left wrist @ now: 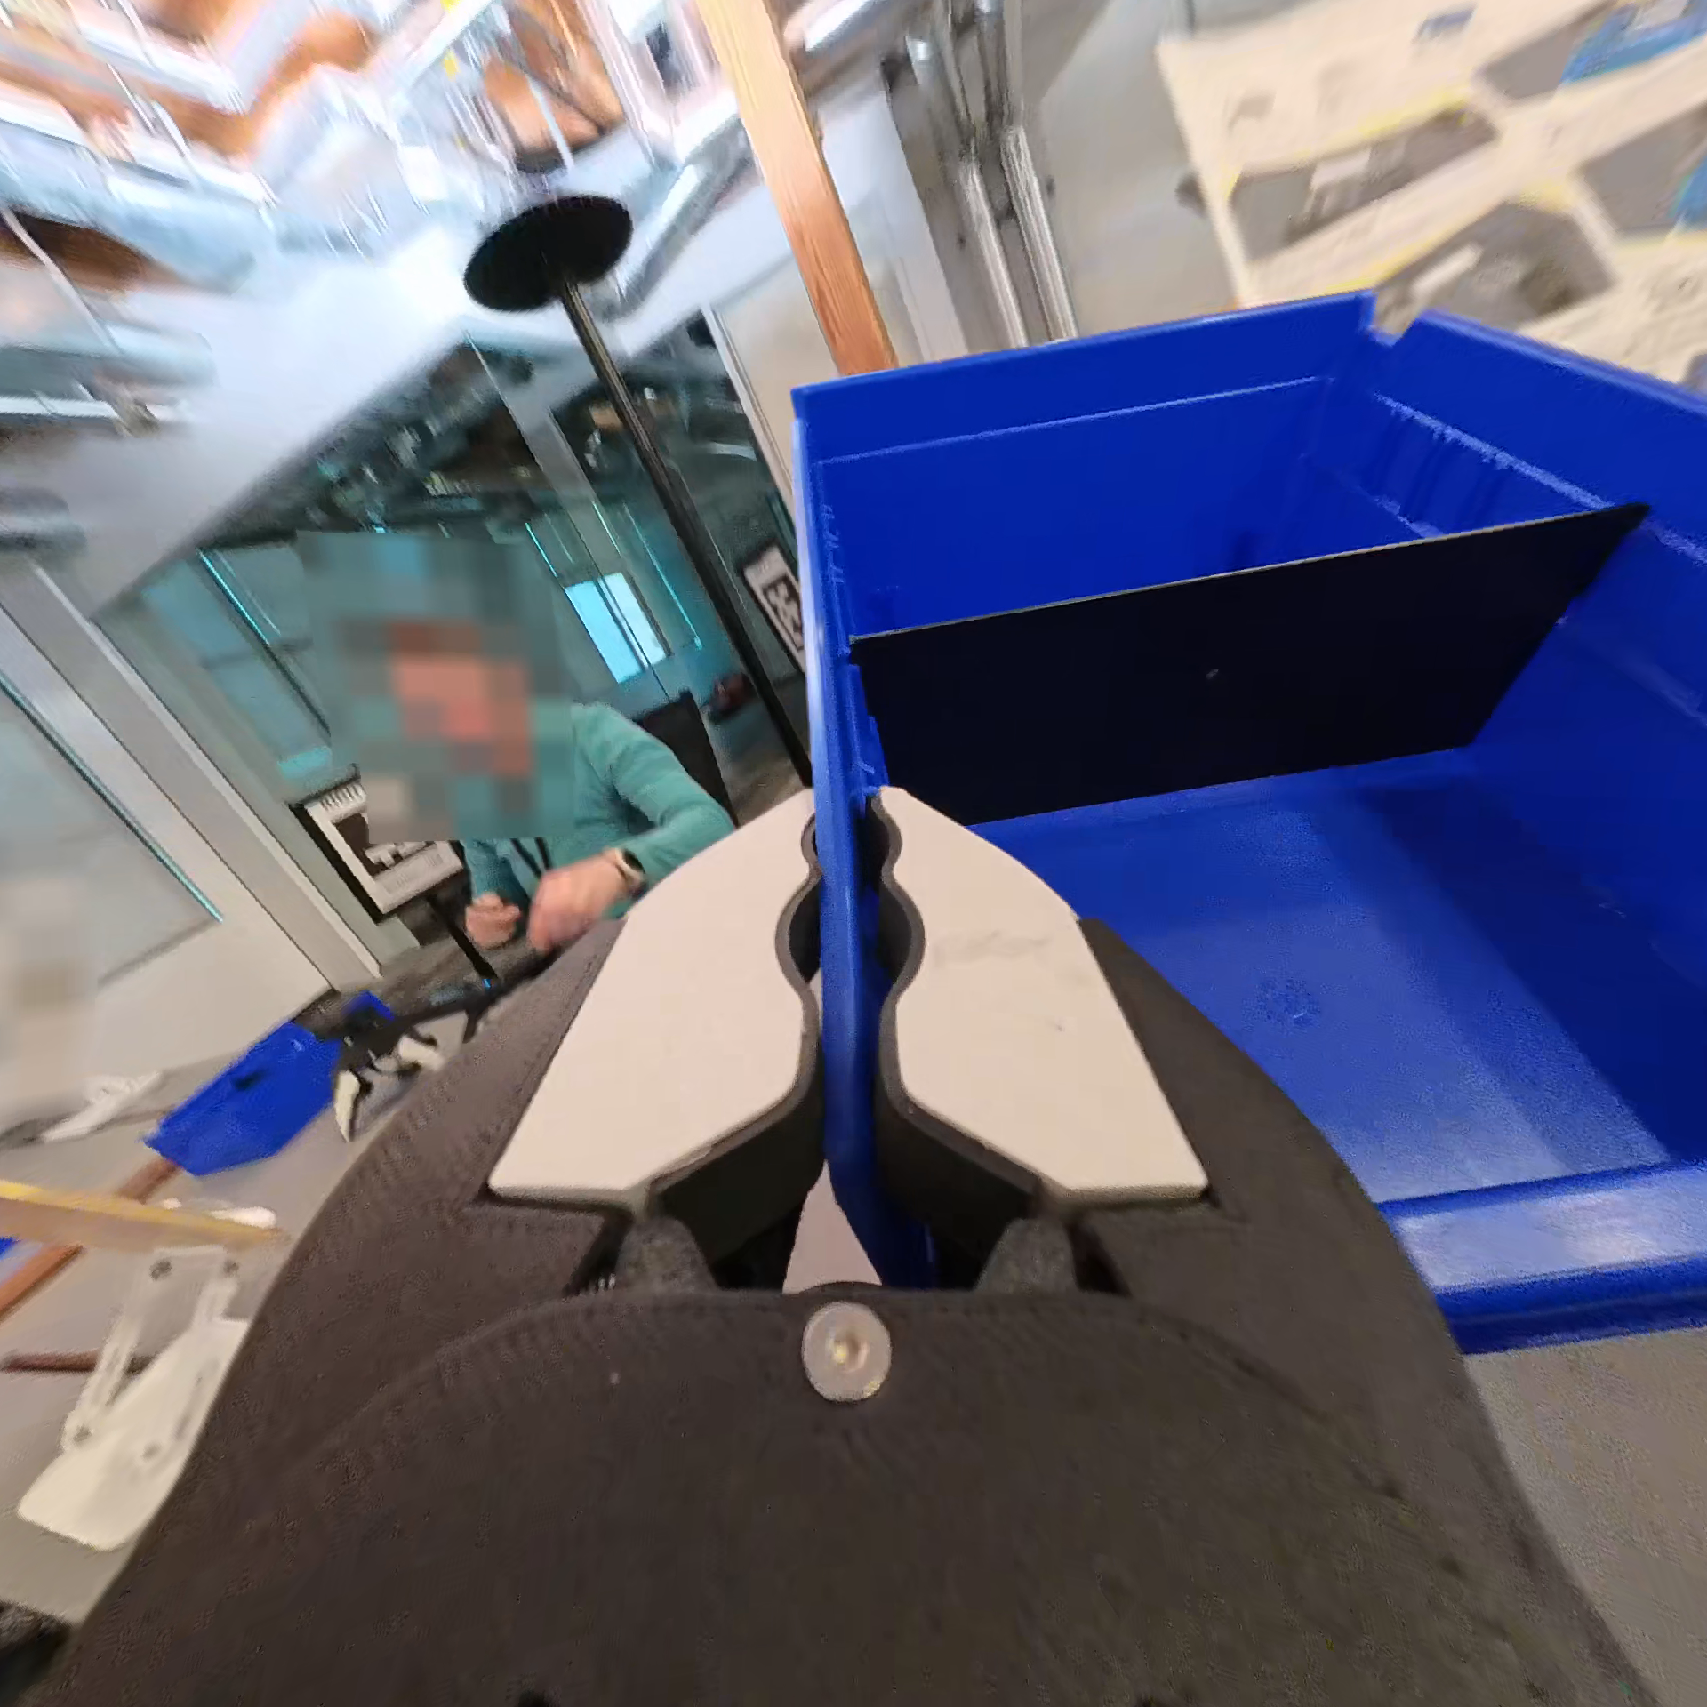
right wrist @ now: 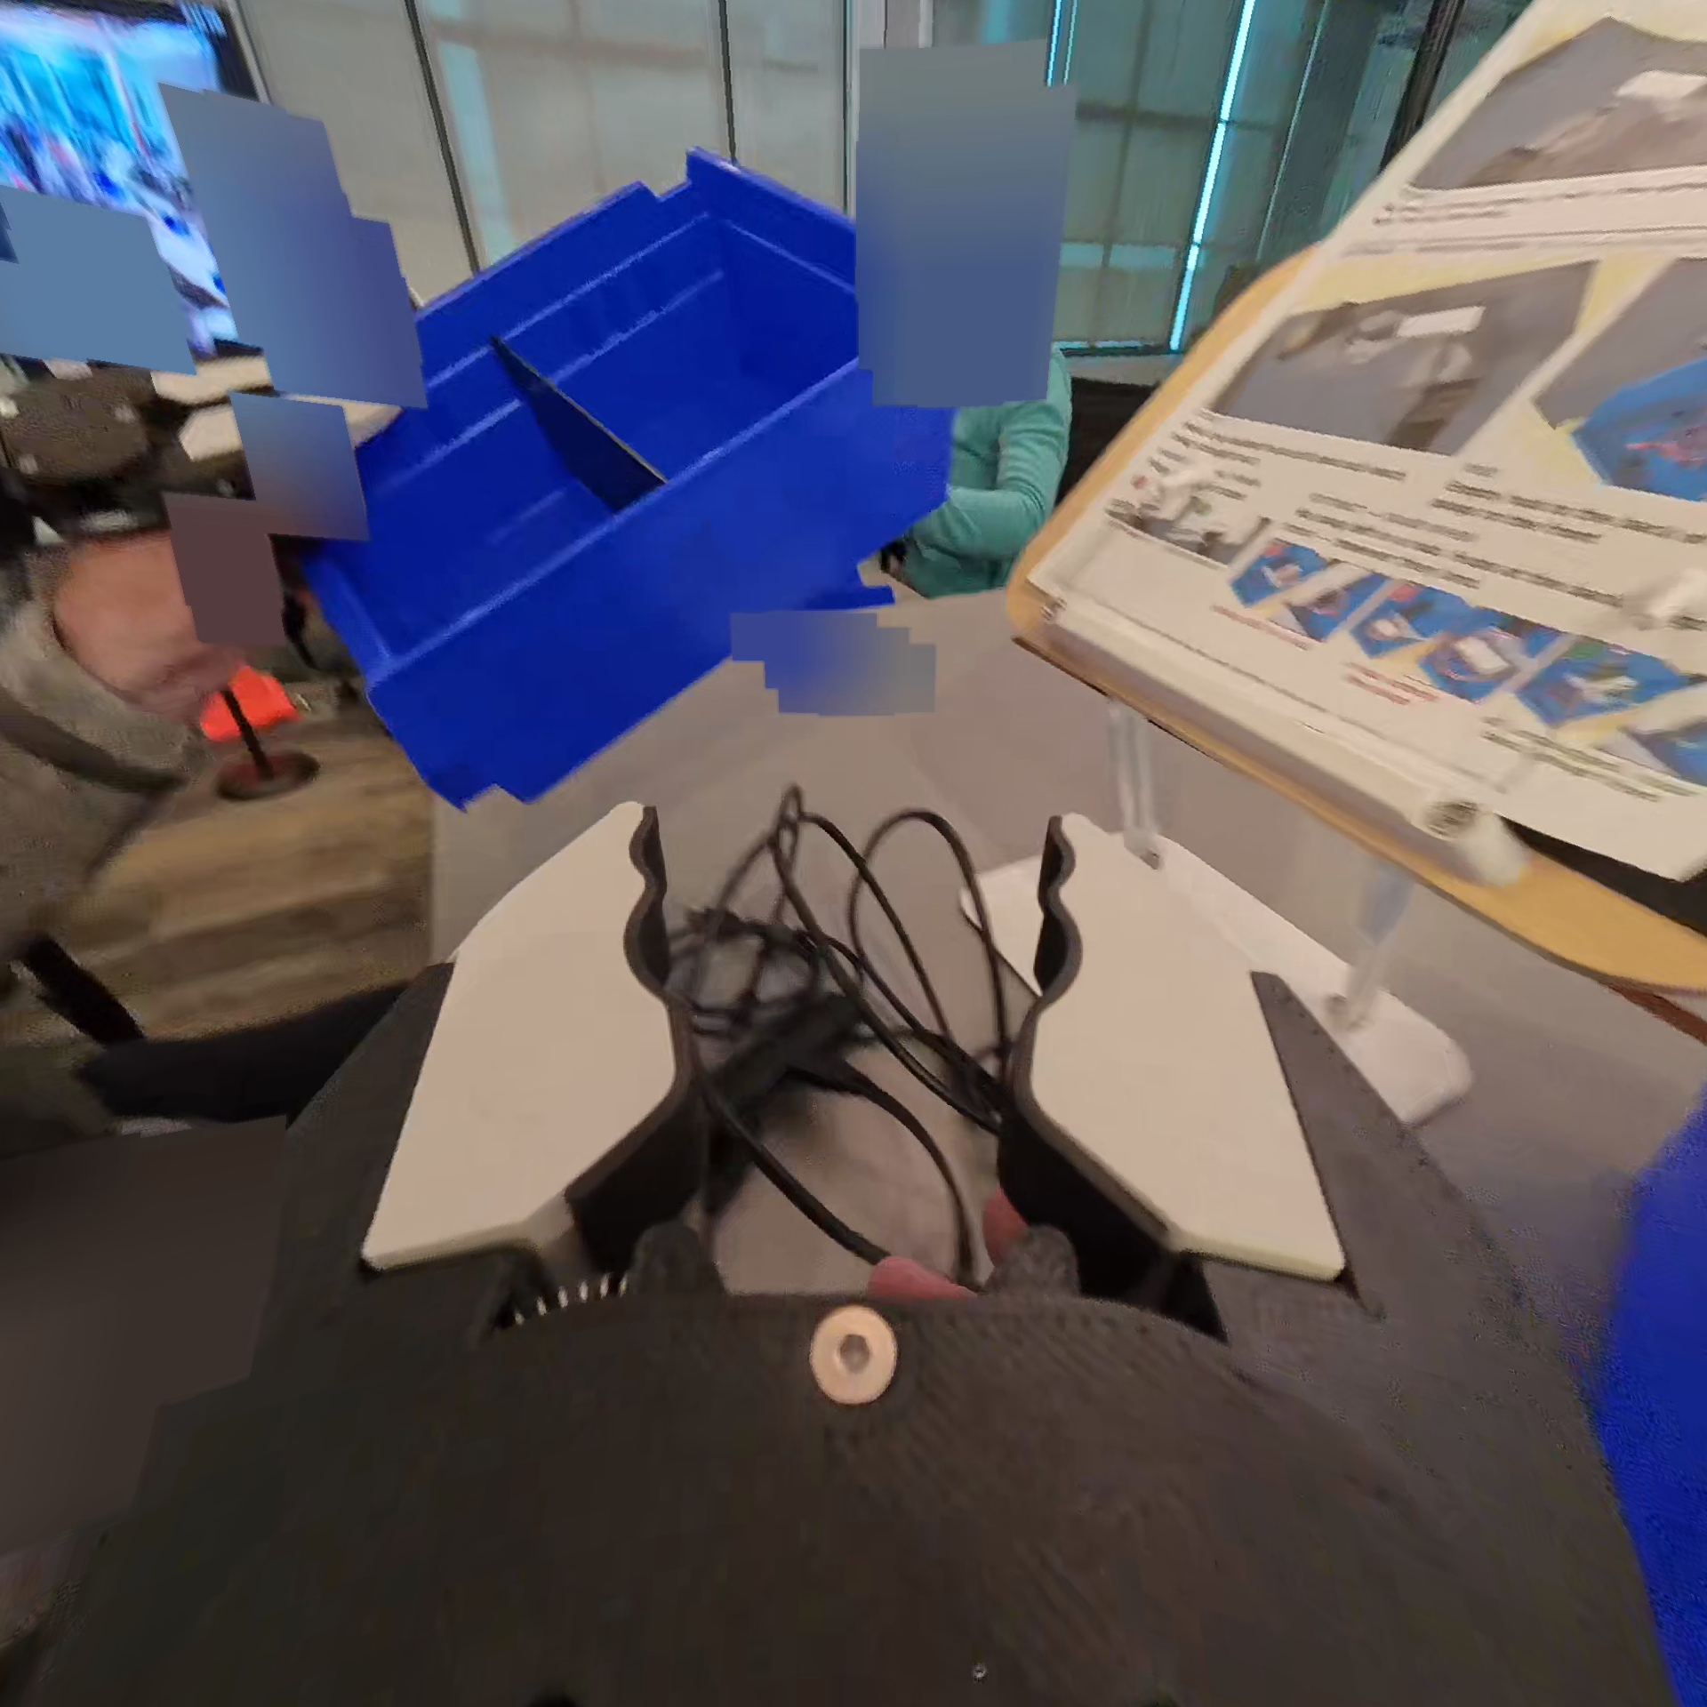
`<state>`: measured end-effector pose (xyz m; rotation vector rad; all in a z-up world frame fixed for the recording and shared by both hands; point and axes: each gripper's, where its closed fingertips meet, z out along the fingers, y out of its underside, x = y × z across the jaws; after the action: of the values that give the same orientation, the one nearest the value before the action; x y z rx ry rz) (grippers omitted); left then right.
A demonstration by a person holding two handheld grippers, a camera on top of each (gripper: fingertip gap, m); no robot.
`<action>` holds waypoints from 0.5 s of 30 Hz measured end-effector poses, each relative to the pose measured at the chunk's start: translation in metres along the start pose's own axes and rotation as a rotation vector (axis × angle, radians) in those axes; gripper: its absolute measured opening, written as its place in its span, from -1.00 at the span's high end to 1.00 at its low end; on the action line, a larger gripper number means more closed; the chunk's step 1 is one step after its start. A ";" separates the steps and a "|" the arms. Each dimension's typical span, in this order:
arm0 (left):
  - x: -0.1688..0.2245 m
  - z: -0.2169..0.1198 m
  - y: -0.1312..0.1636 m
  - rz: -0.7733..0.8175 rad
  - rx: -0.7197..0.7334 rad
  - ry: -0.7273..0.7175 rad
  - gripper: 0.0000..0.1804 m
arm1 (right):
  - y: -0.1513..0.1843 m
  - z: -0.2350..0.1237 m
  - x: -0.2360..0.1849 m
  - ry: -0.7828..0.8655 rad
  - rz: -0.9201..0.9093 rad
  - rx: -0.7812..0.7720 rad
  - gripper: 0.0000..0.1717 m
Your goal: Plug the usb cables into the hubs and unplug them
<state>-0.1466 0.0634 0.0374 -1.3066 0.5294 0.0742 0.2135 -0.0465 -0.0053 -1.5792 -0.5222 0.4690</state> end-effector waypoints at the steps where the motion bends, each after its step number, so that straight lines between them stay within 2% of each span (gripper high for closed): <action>1: 0.006 -0.005 -0.018 0.025 0.032 -0.012 0.95 | -0.006 0.007 -0.010 -0.011 0.029 0.022 0.09; 3: 0.023 -0.014 -0.052 0.097 0.111 -0.026 0.95 | -0.020 0.021 -0.031 -0.045 0.082 0.091 0.07; 5: 0.046 -0.017 -0.075 0.132 0.155 -0.018 0.95 | -0.029 0.037 -0.050 -0.109 0.168 0.144 0.02; 7: 0.070 -0.017 -0.087 0.180 0.192 -0.012 0.94 | -0.037 0.047 -0.059 -0.122 0.243 0.210 0.02; 9: 0.095 -0.015 -0.094 0.211 0.214 0.002 0.96 | -0.031 0.055 -0.050 -0.055 0.266 0.202 0.02; 12: 0.130 -0.018 -0.108 0.258 0.277 0.024 0.94 | -0.013 0.059 -0.030 0.012 0.359 0.174 0.15; 14: 0.146 -0.022 -0.119 0.297 0.322 0.016 0.94 | -0.005 0.051 -0.012 0.103 0.377 0.177 0.44; 15: 0.151 -0.023 -0.124 0.294 0.344 0.026 0.95 | -0.004 0.044 -0.004 0.129 0.388 0.193 0.51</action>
<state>0.0213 -0.0286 0.0828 -0.8897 0.7200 0.2012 0.1841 -0.0131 -0.0047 -1.5133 -0.0659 0.6830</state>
